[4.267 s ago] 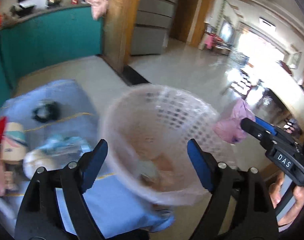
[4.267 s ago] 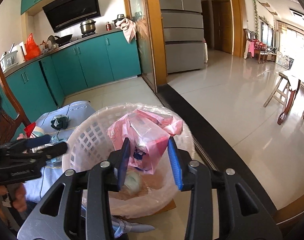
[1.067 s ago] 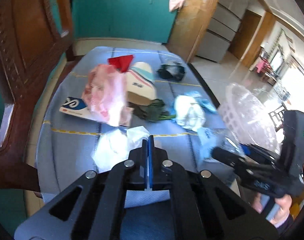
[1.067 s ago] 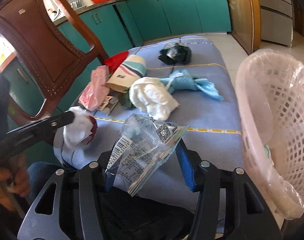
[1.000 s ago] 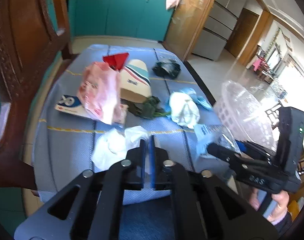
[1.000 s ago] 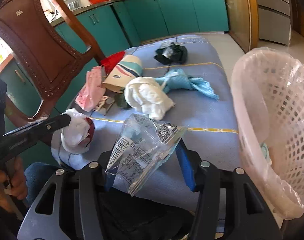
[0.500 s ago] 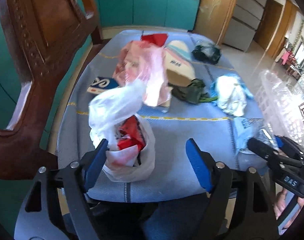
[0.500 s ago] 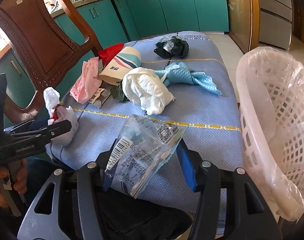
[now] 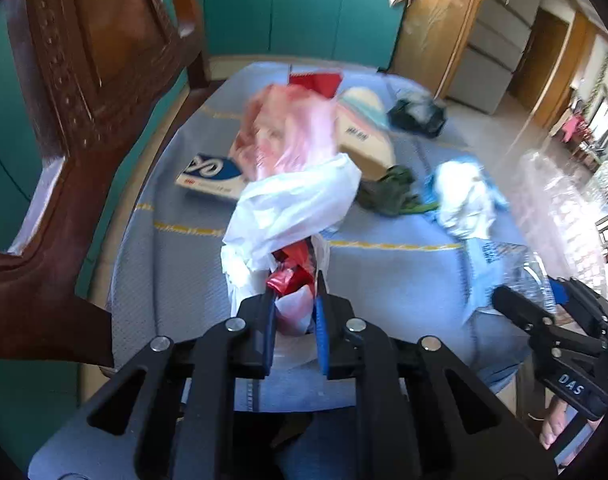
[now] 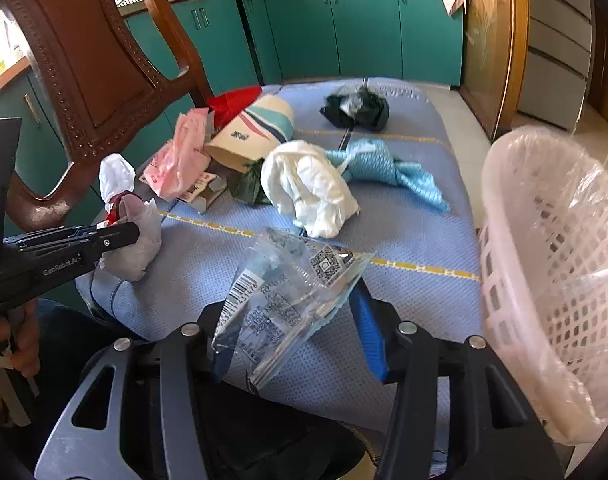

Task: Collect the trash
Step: 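Move both grippers over the wastebasket and release the held trash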

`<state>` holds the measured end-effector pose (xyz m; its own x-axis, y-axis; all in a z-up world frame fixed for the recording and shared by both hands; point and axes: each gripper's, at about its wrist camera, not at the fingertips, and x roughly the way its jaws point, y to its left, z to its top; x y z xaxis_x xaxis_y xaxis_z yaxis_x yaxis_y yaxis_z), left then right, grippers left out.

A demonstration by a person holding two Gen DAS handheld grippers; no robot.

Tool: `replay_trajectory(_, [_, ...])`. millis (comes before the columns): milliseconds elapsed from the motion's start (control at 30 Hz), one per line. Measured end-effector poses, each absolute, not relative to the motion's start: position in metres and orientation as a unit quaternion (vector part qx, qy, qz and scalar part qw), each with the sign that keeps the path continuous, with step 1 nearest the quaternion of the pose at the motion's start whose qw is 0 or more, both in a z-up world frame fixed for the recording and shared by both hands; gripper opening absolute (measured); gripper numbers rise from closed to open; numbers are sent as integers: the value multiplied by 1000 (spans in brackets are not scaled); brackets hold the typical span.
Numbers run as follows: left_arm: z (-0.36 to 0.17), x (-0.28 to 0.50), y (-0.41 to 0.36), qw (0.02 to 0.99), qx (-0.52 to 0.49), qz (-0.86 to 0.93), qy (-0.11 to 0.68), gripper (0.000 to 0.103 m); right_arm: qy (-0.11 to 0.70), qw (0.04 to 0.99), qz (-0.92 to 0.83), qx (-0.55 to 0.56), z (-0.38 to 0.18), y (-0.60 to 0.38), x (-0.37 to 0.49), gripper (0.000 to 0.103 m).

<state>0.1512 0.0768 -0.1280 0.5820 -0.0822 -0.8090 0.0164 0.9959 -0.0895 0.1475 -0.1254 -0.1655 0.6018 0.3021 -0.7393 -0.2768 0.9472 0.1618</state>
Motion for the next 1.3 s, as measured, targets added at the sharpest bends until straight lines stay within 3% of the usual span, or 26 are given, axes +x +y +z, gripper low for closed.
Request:
replay_trajectory(467, [-35, 124, -7, 932, -15, -132, 338, 17, 308, 948, 77, 22, -73, -202, 113, 52])
replay_trajectory(967, [-45, 157, -179, 885, 14, -298, 358, 17, 287, 953, -85, 43, -70, -321, 66, 52])
replay_trajectory(1300, [-51, 170, -233, 878, 52, -321, 352, 20, 291, 949, -105, 64, -81, -350, 57, 52])
